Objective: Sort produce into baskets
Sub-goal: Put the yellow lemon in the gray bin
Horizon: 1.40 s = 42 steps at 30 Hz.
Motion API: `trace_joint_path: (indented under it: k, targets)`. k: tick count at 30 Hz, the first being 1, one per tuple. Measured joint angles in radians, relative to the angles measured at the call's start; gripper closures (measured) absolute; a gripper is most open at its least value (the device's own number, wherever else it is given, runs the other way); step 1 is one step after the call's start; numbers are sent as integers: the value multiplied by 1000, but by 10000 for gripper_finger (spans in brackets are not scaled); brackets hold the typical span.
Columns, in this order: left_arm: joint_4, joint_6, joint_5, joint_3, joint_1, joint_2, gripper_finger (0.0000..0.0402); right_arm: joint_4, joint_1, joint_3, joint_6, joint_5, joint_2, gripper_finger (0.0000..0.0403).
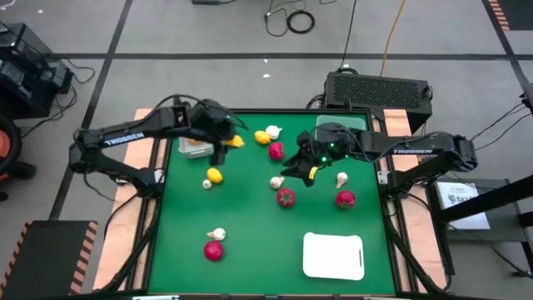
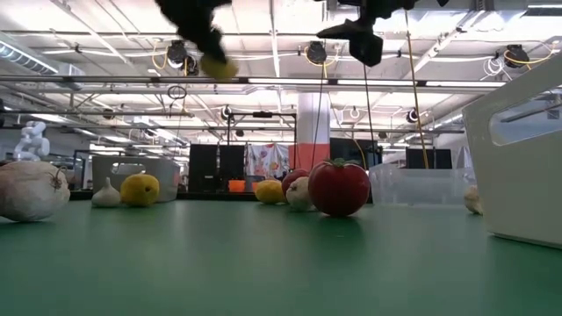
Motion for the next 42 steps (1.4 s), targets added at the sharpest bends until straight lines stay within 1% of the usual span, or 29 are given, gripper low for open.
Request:
trace_joint_path:
  k: [4,7,14,18,26,29,38,42]
  targets:
    - [-140,-94,-126,-17,97,0,194,-14,3,0,-19,1,0,179]
    - [-201,-160,-184,-40,175,0,194,-14,3,0,-29,20,0,179]
    - [-230,-260,-199,-140,345,1,194,-37,3,0,-43,34,2,179]
    - [-205,-306,-198,-216,404,1,194,-39,3,0,-47,34,2,179]
    - [-81,-370,-199,-322,419,1,194,-39,3,0,-69,35,2,179]
    - [-52,-371,-199,-350,419,1,194,-40,3,-1,-69,58,2,179]
    - [-42,-371,-199,-355,419,1,191,-42,3,-1,-69,62,2,179]
    - [-42,-371,-195,-355,419,2,164,-43,3,-1,-69,62,2,179]
